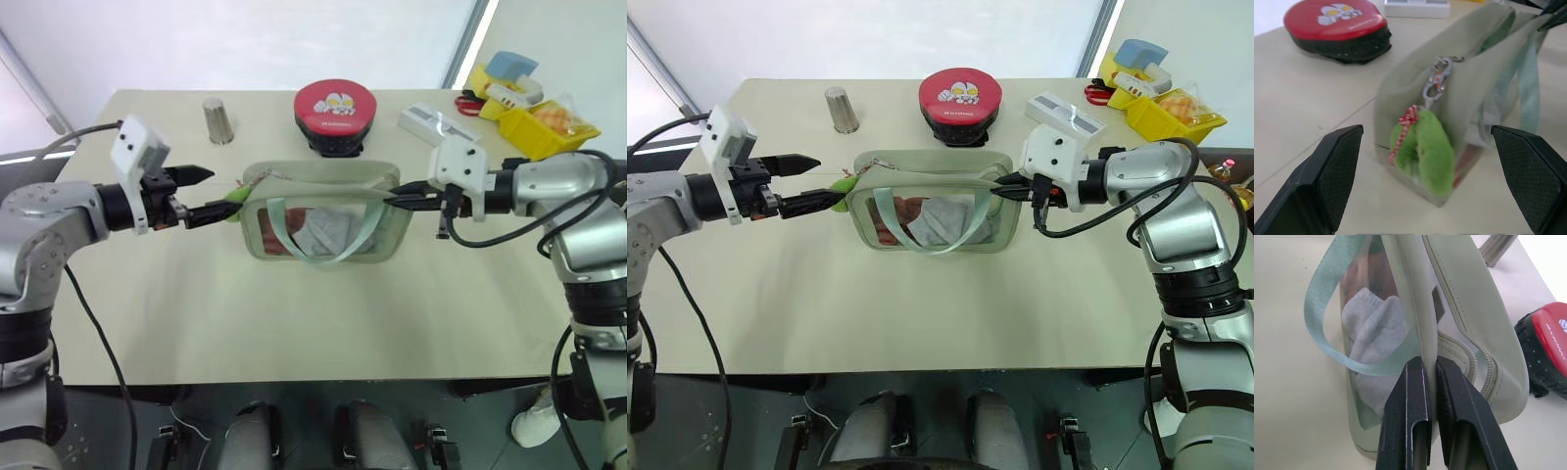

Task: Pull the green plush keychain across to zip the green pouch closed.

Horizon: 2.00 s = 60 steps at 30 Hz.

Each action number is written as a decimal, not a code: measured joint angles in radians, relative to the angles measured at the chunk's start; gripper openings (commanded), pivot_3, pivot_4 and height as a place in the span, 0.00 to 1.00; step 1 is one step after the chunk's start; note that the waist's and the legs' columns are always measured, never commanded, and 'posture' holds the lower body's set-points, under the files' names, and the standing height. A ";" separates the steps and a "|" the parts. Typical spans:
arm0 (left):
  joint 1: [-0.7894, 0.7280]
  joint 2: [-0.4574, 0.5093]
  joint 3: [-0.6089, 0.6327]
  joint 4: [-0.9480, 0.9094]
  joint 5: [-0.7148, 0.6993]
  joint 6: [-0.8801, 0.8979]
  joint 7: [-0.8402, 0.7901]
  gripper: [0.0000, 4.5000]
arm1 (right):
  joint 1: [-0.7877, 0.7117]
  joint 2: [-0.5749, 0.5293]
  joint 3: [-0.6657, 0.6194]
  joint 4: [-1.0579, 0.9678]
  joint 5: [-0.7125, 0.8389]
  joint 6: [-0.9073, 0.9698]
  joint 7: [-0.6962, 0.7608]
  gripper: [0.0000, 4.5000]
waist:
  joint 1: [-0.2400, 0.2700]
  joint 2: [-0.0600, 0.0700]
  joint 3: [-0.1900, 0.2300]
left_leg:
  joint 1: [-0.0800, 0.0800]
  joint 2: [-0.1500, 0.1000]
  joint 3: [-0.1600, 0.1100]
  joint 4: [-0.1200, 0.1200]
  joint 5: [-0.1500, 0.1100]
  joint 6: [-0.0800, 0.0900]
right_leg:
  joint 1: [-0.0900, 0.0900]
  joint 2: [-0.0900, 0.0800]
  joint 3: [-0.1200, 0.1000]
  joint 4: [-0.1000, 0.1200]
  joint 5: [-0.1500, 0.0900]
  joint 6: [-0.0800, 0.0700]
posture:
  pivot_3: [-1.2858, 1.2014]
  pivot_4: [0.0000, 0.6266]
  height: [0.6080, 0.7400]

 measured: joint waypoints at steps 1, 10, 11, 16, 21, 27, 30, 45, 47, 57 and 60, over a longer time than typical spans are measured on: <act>0.007 0.004 0.000 -0.004 0.002 -0.001 -0.004 1.00 | -0.001 0.002 0.000 0.000 0.000 0.000 0.000 0.01 | 0.000 0.000 0.000 | 0.000 0.000 0.000 0.000 0.000 0.000 | 0.000 0.000 0.000 0.000 0.000 0.000 | 0.52 0.24 1.00; 0.074 -0.007 -0.046 0.017 0.057 -0.057 -0.022 0.32 | -0.016 0.024 0.005 -0.001 0.001 0.027 -0.007 0.00 | 0.002 0.000 0.000 | 0.000 0.000 0.000 0.000 0.000 0.000 | 0.000 0.000 0.000 0.000 0.000 0.000 | 0.52 0.24 1.00; 0.074 -0.017 -0.046 0.029 0.061 -0.069 -0.020 0.20 | -0.017 0.025 0.006 -0.001 0.001 0.031 -0.009 0.00 | 0.003 0.000 0.000 | 0.000 0.000 0.000 0.000 0.000 0.000 | 0.000 0.000 0.000 0.000 0.000 0.000 | 0.52 0.24 1.00; 0.062 -0.072 -0.057 0.106 0.092 -0.112 -0.003 0.01 | -0.023 0.026 0.009 -0.002 0.001 0.039 -0.010 0.00 | 0.004 0.000 0.000 | 0.000 0.000 0.000 0.000 0.000 0.000 | 0.000 0.000 0.000 0.000 0.000 0.000 | 0.52 0.24 1.00; 0.012 -0.064 -0.057 0.113 0.085 -0.098 -0.012 0.01 | -0.026 0.026 0.010 -0.002 0.001 0.038 -0.010 0.00 | 0.004 0.000 0.000 | 0.000 0.000 0.000 0.000 0.000 0.000 | 0.000 0.000 0.000 0.000 0.000 0.000 | 0.52 0.24 1.00; -0.125 -0.008 -0.026 0.114 0.026 -0.042 -0.059 0.01 | -0.026 0.025 0.010 0.000 0.000 0.037 -0.010 0.00 | 0.005 0.000 0.000 | 0.000 0.000 0.000 0.000 0.000 0.000 | 0.000 0.000 0.000 0.000 0.000 0.000 | 0.52 0.24 1.00; -0.200 -0.032 -0.039 0.107 0.022 -0.048 -0.060 0.01 | -0.028 0.027 0.010 0.003 0.000 0.034 -0.011 0.00 | 0.007 0.000 0.000 | 0.000 -0.001 0.000 0.000 0.000 0.000 | 0.001 0.000 0.000 0.000 0.000 0.000 | 0.52 0.24 1.00; -0.258 -0.146 -0.252 0.197 0.244 -0.282 -0.078 0.68 | -0.031 0.043 0.019 -0.001 -0.002 0.035 -0.031 0.00 | 0.004 0.000 0.000 | 0.000 -0.001 0.000 0.001 0.000 0.000 | 0.000 0.001 0.000 0.000 0.000 0.000 | 0.52 0.24 1.00; -0.273 -0.134 -0.246 0.197 0.235 -0.261 -0.094 0.78 | -0.031 0.044 0.019 0.000 -0.002 0.035 -0.031 0.00 | 0.004 0.000 0.000 | 0.000 -0.001 0.000 0.001 0.000 0.000 | 0.000 0.001 0.000 0.000 0.000 0.000 | 0.52 0.24 1.00; -0.196 -0.019 -0.179 0.170 0.225 -0.242 -0.168 0.78 | -0.055 0.046 0.021 0.039 -0.014 0.011 -0.028 0.00 | 0.006 0.000 0.000 | 0.000 0.000 0.000 0.001 0.000 0.000 | 0.001 0.000 0.000 0.000 0.000 0.000 | 0.52 0.24 1.00; -0.149 -0.076 -0.192 0.198 0.251 -0.269 -0.130 0.78 | -0.059 0.046 0.021 0.044 -0.015 0.006 -0.026 0.00 | 0.008 0.000 0.000 | -0.001 0.000 -0.001 0.001 0.000 0.000 | 0.001 0.000 0.000 0.000 0.000 0.000 | 0.52 0.24 1.00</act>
